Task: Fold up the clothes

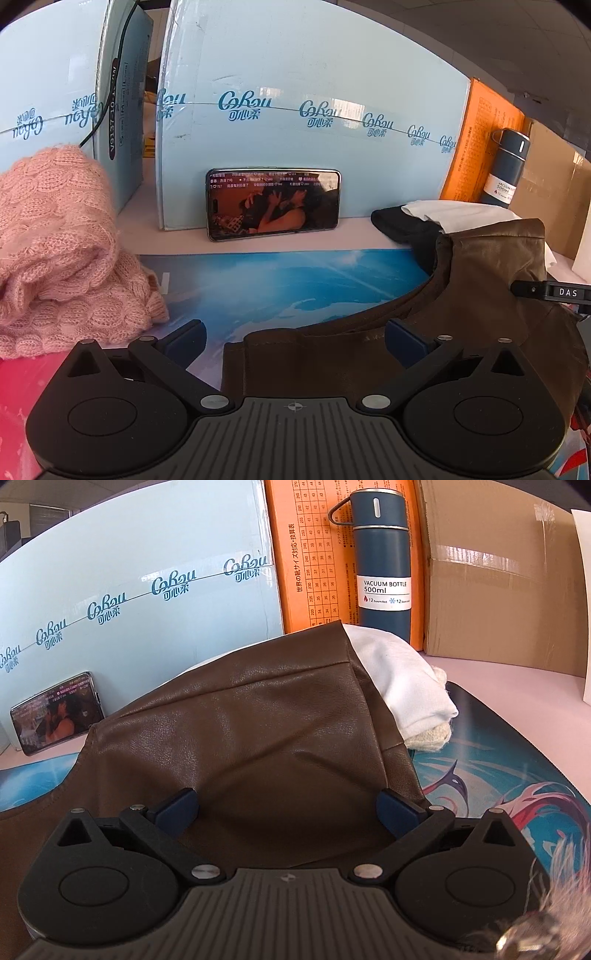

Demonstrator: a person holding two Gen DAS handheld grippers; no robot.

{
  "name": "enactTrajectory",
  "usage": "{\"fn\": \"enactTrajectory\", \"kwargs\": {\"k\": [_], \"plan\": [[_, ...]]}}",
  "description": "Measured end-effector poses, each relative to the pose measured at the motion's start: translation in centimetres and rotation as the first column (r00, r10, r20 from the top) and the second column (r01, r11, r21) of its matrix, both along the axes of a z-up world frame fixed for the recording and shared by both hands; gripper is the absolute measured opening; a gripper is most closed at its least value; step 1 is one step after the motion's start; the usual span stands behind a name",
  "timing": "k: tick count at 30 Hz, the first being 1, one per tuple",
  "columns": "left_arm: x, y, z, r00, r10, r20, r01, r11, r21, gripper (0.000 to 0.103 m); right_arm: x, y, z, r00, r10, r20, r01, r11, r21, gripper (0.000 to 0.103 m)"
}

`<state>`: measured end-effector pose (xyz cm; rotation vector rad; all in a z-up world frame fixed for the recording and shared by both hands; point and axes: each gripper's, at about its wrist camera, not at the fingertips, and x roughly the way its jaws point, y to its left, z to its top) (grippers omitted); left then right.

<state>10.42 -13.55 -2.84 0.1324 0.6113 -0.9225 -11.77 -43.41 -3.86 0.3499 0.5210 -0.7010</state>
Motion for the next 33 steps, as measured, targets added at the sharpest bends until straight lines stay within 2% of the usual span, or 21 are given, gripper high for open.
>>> {"fn": "enactTrajectory", "kwargs": {"k": [16, 33], "plan": [[0.08, -0.33, -0.53, 1.0, 0.01, 0.004, -0.01, 0.999, 0.049, 0.103, 0.02, 0.06, -0.08, 1.0, -0.001, 0.003, 0.001, 1.0, 0.001, 0.103], [0.58, -0.13, -0.79, 1.0, 0.012, -0.017, -0.011, 0.999, 0.052, 0.103, -0.02, -0.02, -0.09, 1.0, 0.0, 0.004, 0.0, 1.0, 0.001, 0.103]]}}
